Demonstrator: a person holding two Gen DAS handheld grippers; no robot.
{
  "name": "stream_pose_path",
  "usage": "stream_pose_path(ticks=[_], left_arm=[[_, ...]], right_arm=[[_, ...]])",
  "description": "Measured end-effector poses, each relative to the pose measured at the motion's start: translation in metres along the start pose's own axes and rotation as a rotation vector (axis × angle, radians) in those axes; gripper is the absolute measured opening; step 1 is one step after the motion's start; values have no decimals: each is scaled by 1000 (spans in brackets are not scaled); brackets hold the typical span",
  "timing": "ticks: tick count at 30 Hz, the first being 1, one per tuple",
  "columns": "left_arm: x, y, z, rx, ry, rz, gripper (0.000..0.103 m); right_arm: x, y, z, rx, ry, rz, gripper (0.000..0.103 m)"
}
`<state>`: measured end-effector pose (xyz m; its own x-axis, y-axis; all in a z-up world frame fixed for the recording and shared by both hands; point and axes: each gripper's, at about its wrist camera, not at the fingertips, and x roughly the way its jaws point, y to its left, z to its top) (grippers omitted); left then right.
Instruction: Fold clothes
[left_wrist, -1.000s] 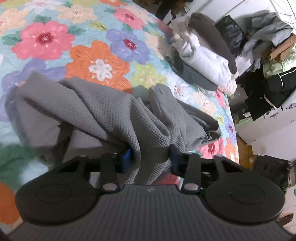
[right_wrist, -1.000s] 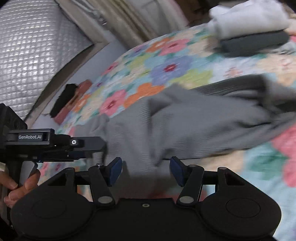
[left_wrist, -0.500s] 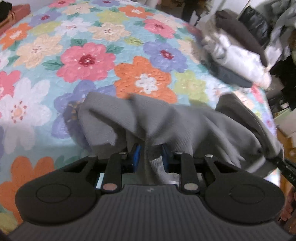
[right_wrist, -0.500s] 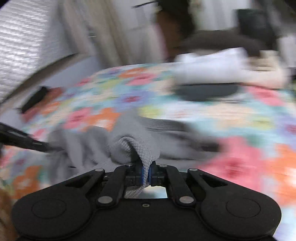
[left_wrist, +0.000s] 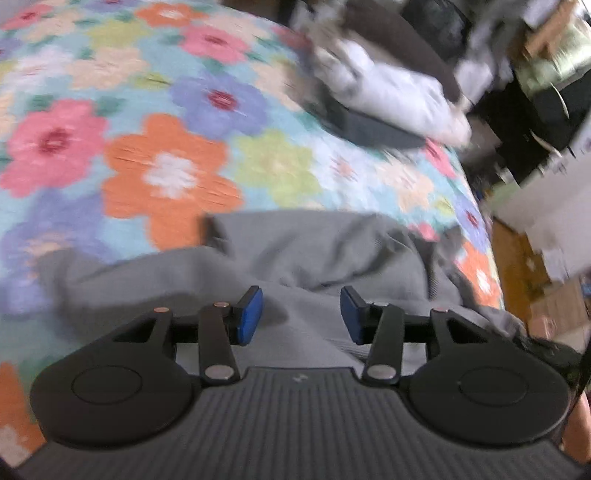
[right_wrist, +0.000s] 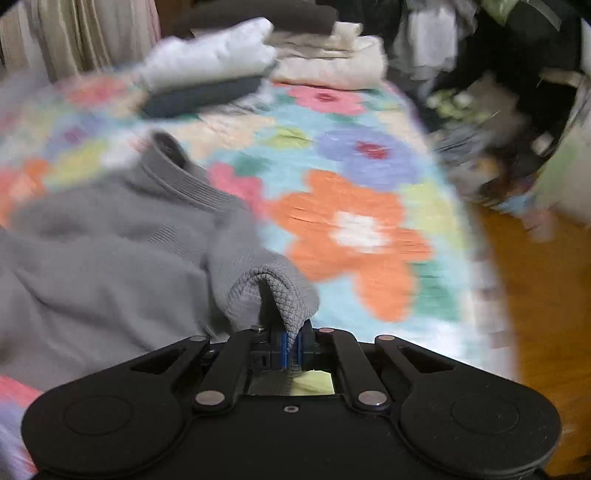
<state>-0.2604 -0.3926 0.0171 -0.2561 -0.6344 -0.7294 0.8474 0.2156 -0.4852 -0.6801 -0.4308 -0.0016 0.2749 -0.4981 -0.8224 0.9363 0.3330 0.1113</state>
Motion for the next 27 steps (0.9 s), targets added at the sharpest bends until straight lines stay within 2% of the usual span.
stream_pose_path(ticks=[3, 5, 7, 9, 13, 16, 19, 21, 23, 24, 25, 27], left_arm=[[12, -26, -6, 31, -18, -106, 46], [17, -39, -14, 36, -30, -189, 52], [21, -50, -23, 55, -42, -242, 54], [20, -58, -29, 80, -58, -269, 56], [11, -62, -30, 80, -126, -266, 75], [5, -59, -26, 60, -178, -236, 88], [11, -43, -19, -3, -177, -216, 98], [23, -17, -17, -122, -141, -230, 92], [27, 3, -19, -178, -132, -254, 32], [27, 8, -21, -180, -138, -251, 24], [24, 9, -23, -161, -151, -216, 19], [17, 6, -25, -86, -170, -96, 15]], right_arm=[[11, 12, 18, 131, 12, 284, 7], [16, 29, 36, 147, 7, 433, 7], [18, 51, 57, 131, -2, 565, 7], [19, 76, 78, 87, -9, 663, 7], [26, 125, 107, 19, 27, 832, 7], [31, 160, 114, -21, 59, 917, 7], [36, 186, 110, -40, 94, 992, 7], [46, 200, 108, -32, 141, 1047, 7], [50, 206, 103, -33, 153, 1059, 7], [52, 206, 100, -39, 145, 1041, 8], [56, 204, 99, -34, 137, 1022, 11], [64, 196, 97, -13, 120, 993, 15]])
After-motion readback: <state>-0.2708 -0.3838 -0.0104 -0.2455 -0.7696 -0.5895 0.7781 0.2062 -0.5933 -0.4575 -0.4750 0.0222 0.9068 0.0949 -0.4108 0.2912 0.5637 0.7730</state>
